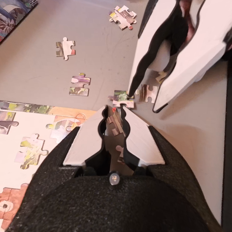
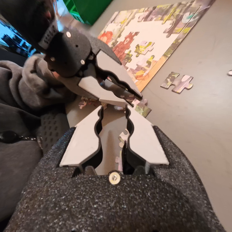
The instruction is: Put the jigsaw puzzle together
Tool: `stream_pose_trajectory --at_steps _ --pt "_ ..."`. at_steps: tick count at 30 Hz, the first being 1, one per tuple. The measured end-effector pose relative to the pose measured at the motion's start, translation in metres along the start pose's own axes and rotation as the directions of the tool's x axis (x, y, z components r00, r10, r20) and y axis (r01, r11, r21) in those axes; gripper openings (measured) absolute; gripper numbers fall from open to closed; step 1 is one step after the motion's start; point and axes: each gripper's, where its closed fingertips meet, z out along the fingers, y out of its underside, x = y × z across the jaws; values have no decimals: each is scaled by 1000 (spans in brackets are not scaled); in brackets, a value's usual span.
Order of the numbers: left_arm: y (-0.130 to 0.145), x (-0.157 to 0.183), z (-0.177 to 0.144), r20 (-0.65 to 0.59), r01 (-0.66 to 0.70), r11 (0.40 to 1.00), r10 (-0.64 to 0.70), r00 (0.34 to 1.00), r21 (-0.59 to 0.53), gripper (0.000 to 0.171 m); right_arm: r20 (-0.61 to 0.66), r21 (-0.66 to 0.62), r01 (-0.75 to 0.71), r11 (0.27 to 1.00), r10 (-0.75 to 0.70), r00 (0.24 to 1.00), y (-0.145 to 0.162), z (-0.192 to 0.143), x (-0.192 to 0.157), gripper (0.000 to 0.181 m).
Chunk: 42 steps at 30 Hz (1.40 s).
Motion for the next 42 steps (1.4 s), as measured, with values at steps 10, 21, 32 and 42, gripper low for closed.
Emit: stream_pose_trajectory --at_steps 10,21,32,42 --pt "4 -8 -6 34 -41 999 42 999 -11 24 -229 -160 154 975 -188 955 17 -13 42 43" --pt "1 -29 -29 60 -2 999 0 998 34 23 14 -614 480 627 -599 801 9 6 51 33" --pt "0 -30 -36 -4 60 996 -60 998 70 23 -6 -648 436 625 -576 817 16 11 47 32" --pt "-1 9 -4 -108 -96 995 98 989 21 39 -409 -85 195 977 -212 888 -11 -39 39 34"
